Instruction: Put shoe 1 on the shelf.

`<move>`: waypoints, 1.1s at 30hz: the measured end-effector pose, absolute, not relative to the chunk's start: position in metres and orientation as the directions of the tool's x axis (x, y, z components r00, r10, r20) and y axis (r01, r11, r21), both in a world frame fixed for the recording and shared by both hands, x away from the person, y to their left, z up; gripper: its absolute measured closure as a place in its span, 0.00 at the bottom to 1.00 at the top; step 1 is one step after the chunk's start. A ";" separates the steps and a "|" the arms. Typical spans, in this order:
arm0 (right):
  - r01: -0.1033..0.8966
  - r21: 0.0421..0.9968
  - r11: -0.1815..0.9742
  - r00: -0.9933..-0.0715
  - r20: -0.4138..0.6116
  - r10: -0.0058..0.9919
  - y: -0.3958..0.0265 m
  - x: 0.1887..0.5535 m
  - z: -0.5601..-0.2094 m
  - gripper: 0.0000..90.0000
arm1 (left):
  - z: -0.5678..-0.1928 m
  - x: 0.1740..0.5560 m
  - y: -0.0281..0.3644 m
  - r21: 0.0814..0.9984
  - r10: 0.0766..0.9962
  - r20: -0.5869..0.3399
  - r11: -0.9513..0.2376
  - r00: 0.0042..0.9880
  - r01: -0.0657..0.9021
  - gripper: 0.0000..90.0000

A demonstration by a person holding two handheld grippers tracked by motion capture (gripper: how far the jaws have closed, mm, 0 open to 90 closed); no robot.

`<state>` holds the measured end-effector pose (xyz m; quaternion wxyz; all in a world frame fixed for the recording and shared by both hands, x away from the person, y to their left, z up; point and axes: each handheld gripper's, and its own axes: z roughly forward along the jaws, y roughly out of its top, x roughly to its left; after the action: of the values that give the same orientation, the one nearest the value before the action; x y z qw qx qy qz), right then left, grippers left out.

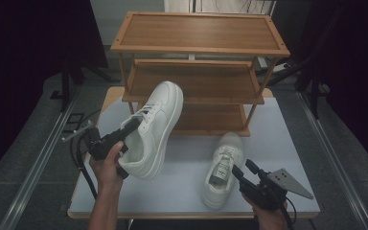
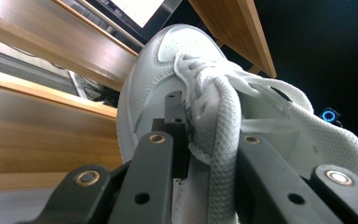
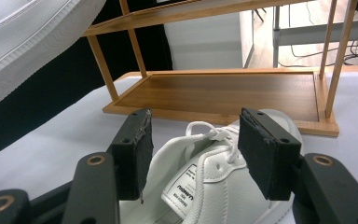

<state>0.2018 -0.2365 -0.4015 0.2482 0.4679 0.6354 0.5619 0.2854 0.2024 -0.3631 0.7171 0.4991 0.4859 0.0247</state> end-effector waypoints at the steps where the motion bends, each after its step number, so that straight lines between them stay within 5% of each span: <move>1: 0.317 0.946 -0.070 -0.439 0.211 0.873 -0.236 0.202 -0.402 0.50 | -0.362 0.287 0.201 0.742 0.523 -0.670 0.499 0.526 0.448 0.91; 33: 0.317 0.946 -0.067 -0.444 0.211 0.871 -0.235 0.201 -0.402 0.50 | -0.331 0.335 0.170 0.769 0.578 -0.639 0.476 0.508 0.426 0.91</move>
<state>0.2006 -0.2345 -0.4024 0.2463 0.4664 0.6370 0.5622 0.3353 0.1696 -0.3310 0.7035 0.5089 0.4932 0.0541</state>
